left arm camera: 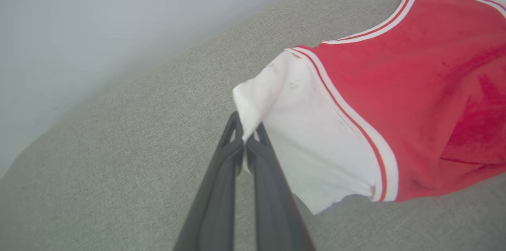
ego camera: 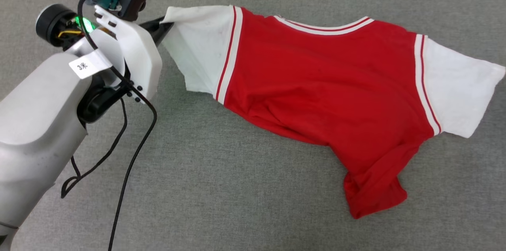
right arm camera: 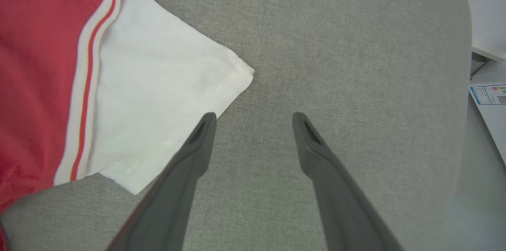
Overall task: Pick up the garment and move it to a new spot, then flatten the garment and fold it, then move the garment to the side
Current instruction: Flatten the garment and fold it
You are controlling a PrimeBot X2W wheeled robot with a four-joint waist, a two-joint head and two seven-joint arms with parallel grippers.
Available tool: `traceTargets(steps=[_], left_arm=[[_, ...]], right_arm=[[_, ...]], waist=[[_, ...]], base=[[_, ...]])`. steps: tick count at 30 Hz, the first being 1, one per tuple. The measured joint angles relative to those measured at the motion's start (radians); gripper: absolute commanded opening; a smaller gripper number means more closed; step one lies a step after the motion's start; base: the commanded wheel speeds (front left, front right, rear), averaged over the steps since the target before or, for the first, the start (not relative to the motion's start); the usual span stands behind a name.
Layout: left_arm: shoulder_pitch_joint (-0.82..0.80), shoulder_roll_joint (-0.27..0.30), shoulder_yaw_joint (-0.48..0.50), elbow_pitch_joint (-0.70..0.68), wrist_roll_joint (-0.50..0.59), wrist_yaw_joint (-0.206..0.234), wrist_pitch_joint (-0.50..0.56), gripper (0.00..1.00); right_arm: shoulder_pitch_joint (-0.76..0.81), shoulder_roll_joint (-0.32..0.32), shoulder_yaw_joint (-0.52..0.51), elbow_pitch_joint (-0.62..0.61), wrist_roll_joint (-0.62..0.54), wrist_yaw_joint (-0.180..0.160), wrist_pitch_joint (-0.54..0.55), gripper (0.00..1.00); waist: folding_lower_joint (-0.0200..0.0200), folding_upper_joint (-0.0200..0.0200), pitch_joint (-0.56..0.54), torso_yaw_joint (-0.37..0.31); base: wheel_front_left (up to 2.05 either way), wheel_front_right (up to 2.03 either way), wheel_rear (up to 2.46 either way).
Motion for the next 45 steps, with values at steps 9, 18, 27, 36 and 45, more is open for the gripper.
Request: traceTargets(steps=[9, 18, 27, 36, 45], left_arm=[[-0.032, 0.004, 0.006, -0.068, 0.021, 0.018, -0.014, 0.0], [-0.045, -0.002, 0.006, -0.085, 0.028, 0.021, -0.028, 0.0], [-0.044, -0.004, 0.001, -0.055, 0.026, 0.021, -0.041, 0.0], [-0.033, 0.003, 0.007, -0.05, 0.04, 0.03, -0.115, 0.0], [-0.02, 0.058, 0.042, -0.17, 0.085, 0.082, -0.209, 0.0]], right_arm=[[-0.102, 0.05, -0.003, 0.108, -0.027, 0.0, 0.017, 1.0], [-0.094, 0.073, 0.006, 0.179, -0.016, -0.003, -0.001, 1.0], [-0.091, 0.074, 0.061, 0.177, 0.002, 0.0, -0.137, 0.0], [-0.1, 0.037, 0.1, 0.127, -0.007, 0.0, -0.381, 0.0], [-0.076, 0.014, 0.042, 0.02, -0.02, 0.0, -0.535, 0.0]], waist=[[0.0, 0.0, 0.079, 0.037], [-0.0001, 0.0, 0.132, 0.057], [0.0001, 0.0, 0.106, 0.036], [0.0, 0.0, -0.003, 0.013], [0.0, 0.0, -0.13, -0.014]], base=[[0.0, 0.0, 0.0], [0.0, 0.0, 0.0], [0.0, 0.0, 0.0], [0.0, 0.0, 0.0], [0.0, 0.0, 0.0]])
